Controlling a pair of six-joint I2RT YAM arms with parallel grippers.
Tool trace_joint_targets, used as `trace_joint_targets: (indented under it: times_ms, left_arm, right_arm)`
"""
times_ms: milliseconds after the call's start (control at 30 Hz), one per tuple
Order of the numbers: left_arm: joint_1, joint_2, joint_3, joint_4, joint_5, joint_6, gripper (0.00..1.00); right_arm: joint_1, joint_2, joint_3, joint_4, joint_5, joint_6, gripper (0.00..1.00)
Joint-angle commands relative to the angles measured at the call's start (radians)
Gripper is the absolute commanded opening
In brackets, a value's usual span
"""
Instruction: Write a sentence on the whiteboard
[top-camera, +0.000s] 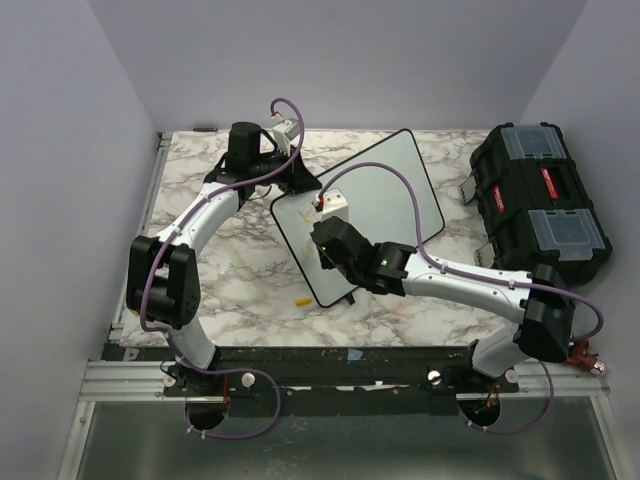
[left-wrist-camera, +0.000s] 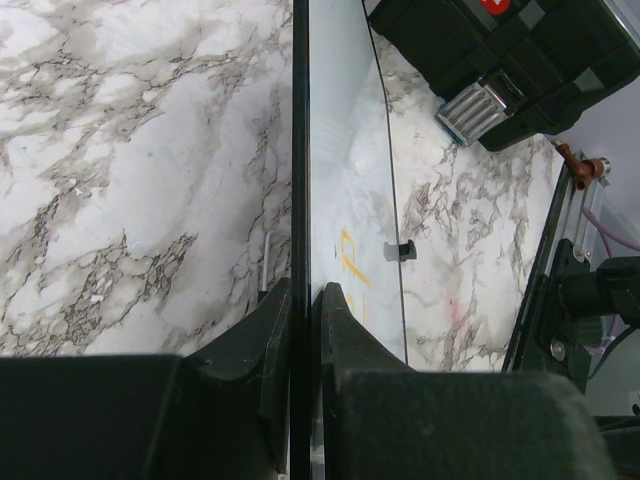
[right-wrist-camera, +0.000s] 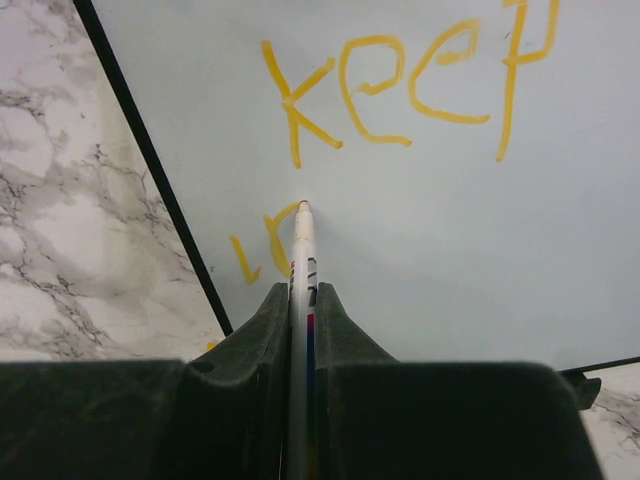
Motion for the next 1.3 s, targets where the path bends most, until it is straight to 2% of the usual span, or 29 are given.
trace_joint_targets:
  times_ms: [0,400,633,833,1267]
  left_arm:
    - [-0.029,0.011,-0.042,-0.056,0.036,0.121,0.00]
    - [-0.029,0.009,-0.040,-0.058,0.038,0.121,0.00]
    - [-0.029,0.009,-0.041,-0.058,0.040,0.121,0.00]
    - [-0.029,0.008,-0.044,-0.059,0.042,0.120,0.00]
    - [-0.029,0.009,-0.041,-0.059,0.043,0.122,0.00]
  right_arm:
    - [-0.001,0.015,0.009,-0.043,0.070,-0.003,0.01]
    - [0.001,-0.072,-0.111,-0.039,-0.072,0.053,0.01]
    - [0.000,-0.112,-0.101,-0.045,-0.044,0.071,0.01]
    - [-0.002,-0.167,-0.099,0.000,0.041,0.082,0.01]
    - [-0.048,-0.084,-0.031,0.008,0.017,0.064,0.01]
